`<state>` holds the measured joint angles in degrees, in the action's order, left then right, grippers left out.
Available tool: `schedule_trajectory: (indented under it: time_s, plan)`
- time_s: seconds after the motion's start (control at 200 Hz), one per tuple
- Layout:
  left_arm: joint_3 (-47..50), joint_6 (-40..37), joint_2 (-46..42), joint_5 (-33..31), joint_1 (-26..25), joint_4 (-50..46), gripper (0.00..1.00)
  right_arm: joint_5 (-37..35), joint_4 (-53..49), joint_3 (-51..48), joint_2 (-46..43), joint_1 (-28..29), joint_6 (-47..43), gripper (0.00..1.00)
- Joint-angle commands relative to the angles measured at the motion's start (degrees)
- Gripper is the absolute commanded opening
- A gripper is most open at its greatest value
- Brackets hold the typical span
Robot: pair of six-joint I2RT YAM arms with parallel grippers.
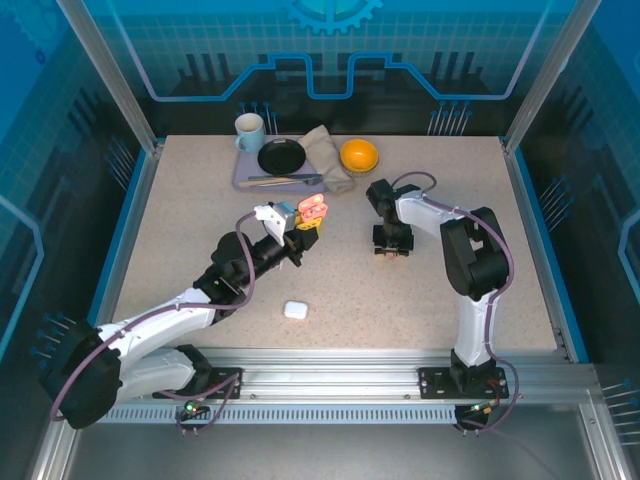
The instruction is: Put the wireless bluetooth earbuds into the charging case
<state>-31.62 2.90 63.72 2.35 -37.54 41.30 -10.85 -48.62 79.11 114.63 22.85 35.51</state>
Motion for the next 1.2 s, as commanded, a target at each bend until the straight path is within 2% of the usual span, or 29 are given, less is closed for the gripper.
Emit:
schedule_trajectory:
  time_s: [0.0,0.435,0.78,1.196]
  plan:
    - [-0.6,0.2,0.4,-0.2,0.6,2.3,0.0,0.4,-0.4,0.8,1.2,-0.2,-0.7,0.4]
    - [-0.9,0.6,1.7,0.0,0.5,3.3,0.0,4.7,1.9,-0.4,0.7,-2.2,3.3,0.38]
    - [-1.0,0.6,1.8,0.1,0.5,3.5,0.0,3.2,1.3,0.1,0.9,-2.8,4.3,0.37]
    - [-1.2,1.1,2.1,0.4,0.6,3.6,0.0,0.3,-0.1,2.2,2.1,-2.8,-0.7,0.34]
